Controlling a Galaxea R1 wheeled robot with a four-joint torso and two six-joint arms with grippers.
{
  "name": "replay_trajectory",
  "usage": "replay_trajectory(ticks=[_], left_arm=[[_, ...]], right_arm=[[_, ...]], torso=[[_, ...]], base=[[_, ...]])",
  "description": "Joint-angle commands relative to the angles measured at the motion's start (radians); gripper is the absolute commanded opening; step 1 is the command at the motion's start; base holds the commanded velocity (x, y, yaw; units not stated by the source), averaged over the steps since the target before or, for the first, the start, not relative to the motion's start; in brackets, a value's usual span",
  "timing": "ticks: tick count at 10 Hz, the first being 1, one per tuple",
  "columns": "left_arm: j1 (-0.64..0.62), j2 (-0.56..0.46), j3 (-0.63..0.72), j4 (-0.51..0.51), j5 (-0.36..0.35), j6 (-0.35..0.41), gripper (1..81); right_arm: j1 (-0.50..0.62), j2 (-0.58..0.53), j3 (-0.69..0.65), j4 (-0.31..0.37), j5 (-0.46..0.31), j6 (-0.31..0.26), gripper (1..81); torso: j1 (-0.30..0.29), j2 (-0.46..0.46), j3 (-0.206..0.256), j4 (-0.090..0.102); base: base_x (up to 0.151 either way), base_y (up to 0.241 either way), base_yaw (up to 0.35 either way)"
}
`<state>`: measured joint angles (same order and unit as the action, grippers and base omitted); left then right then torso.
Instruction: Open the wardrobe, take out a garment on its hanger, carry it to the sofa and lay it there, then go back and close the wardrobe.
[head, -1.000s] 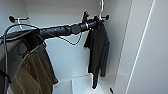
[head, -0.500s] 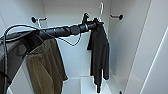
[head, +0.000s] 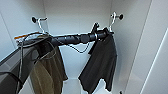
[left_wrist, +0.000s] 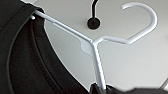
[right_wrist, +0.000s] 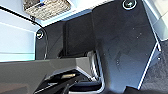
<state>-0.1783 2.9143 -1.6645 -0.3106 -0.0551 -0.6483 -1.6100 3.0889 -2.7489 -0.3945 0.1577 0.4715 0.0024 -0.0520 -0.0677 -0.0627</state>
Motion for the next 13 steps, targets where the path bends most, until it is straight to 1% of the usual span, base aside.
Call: replay_trajectory(ticks=[1,2,4,6,9,13], left_arm=[[-0.160,-0.022,0.066,0.074,-0.051,0.024,1.0],[-0.152,-0.042,0.113,0.094,-0.060,0.025,1.0],[-0.143,-0.082,0.207,0.117,-0.107,0.024,1.0],[-0.115,-0.137,0.273,0.117,-0.169,0.026,1.0],[-0.086,-0.207,0.339,0.117,-0.180,0.026,1.0],[-0.068,-0.225,0.362,0.117,-0.180,0.026,1.0]], right_arm=[[0.040,0.006,0.009,-0.003,-0.036,-0.002,81.1],[0.041,0.007,0.009,-0.003,-0.036,-0.002,81.1],[0.044,0.009,0.009,-0.003,-0.036,-0.001,81.1],[0.044,0.007,0.009,-0.003,-0.036,-0.001,81.1],[0.051,0.010,0.009,-0.001,-0.038,-0.002,81.1],[0.054,0.009,0.009,-0.003,-0.038,-0.004,81.1]], torso=[[0.000,0.000,0.000,0.000],[0.000,0.000,0.000,0.000],[0.000,0.000,0.000,0.000],[0.000,0.000,0.000,0.000],[0.000,0.000,0.000,0.000],[0.000,0.000,0.000,0.000]], base=[[0.000,0.000,0.000],[0.000,0.000,0.000],[0.000,0.000,0.000],[0.000,0.000,0.000],[0.000,0.000,0.000],[0.000,0.000,0.000]])
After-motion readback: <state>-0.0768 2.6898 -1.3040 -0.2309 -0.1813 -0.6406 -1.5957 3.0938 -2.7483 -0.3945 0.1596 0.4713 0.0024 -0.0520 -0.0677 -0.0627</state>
